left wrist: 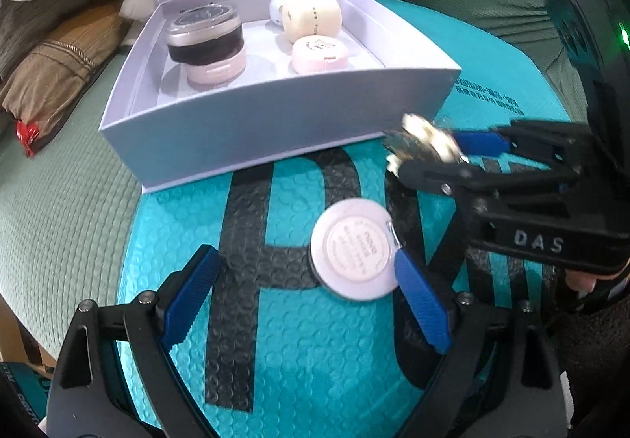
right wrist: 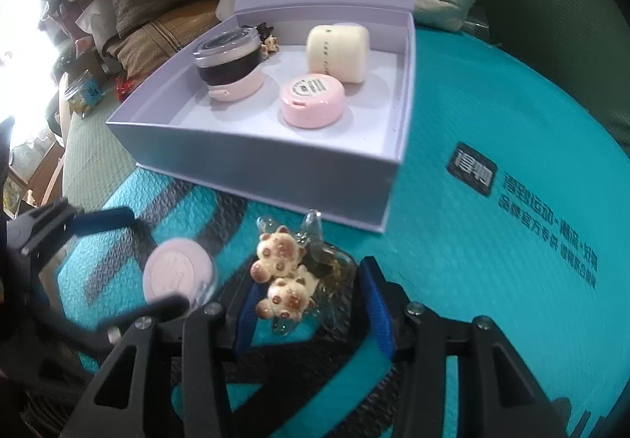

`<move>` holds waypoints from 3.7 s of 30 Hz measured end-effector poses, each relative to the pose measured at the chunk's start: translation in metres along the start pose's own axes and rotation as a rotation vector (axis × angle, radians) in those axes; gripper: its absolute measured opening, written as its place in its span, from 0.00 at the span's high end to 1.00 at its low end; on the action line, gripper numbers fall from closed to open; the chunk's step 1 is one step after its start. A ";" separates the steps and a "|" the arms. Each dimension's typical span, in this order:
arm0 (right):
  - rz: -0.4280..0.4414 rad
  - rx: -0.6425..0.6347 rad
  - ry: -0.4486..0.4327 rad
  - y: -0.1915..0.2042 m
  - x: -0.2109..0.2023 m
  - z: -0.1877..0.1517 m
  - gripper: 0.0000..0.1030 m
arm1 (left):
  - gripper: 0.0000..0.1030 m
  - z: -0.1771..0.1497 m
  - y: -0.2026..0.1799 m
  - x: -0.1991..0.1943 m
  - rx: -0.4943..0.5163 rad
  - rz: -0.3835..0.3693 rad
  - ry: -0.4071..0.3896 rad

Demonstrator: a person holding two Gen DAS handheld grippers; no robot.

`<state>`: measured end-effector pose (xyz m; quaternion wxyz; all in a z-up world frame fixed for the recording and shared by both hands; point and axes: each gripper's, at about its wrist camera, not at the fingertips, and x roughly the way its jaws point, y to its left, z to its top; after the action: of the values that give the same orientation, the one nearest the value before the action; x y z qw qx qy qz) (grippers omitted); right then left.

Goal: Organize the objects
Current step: 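Close the left tool on the pink cushion compact while the right tool grips the bear-charm clip, then lift and carry the compact into the box while the right tool carries the bear clip in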

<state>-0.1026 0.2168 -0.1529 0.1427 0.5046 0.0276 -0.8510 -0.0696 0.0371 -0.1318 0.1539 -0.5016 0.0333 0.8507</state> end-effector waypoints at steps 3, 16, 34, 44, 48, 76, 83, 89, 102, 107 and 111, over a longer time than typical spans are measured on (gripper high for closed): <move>-0.003 0.004 0.000 -0.003 -0.004 -0.005 0.53 | 0.12 0.003 0.001 0.002 -0.004 0.002 -0.014; 0.010 0.007 -0.004 -0.004 -0.015 -0.016 0.53 | 0.23 -0.004 0.006 -0.005 -0.021 -0.096 -0.036; 0.007 0.019 -0.027 -0.006 -0.015 -0.018 0.45 | 0.21 -0.014 -0.039 0.010 0.149 0.003 -0.065; -0.019 -0.015 -0.049 0.001 -0.008 -0.015 0.63 | 0.49 -0.014 -0.029 0.011 0.129 0.029 -0.113; -0.008 -0.045 -0.056 0.008 -0.010 -0.019 0.67 | 0.49 -0.015 -0.021 0.010 0.113 0.019 -0.125; -0.007 -0.134 -0.085 0.040 -0.014 -0.040 0.54 | 0.26 -0.033 0.021 -0.016 0.047 0.005 -0.114; -0.012 -0.141 -0.091 0.043 -0.011 -0.037 0.57 | 0.35 -0.028 0.024 -0.012 0.033 0.035 -0.117; -0.019 -0.156 -0.090 0.047 -0.017 -0.037 0.58 | 0.50 -0.024 0.029 -0.015 0.022 0.039 -0.105; -0.008 -0.162 -0.089 0.059 -0.043 -0.034 0.59 | 0.50 -0.023 0.028 -0.036 0.023 -0.006 -0.106; 0.004 -0.166 -0.106 0.065 -0.058 -0.029 0.59 | 0.50 -0.020 0.029 -0.052 0.022 -0.012 -0.121; -0.001 -0.187 -0.123 0.072 -0.069 -0.024 0.58 | 0.50 -0.016 0.029 -0.066 0.021 0.009 -0.139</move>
<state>-0.0318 0.1674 -0.0973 0.1903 0.4361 0.0981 -0.8741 -0.0353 -0.0092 -0.0855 0.1574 -0.4394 0.0338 0.8837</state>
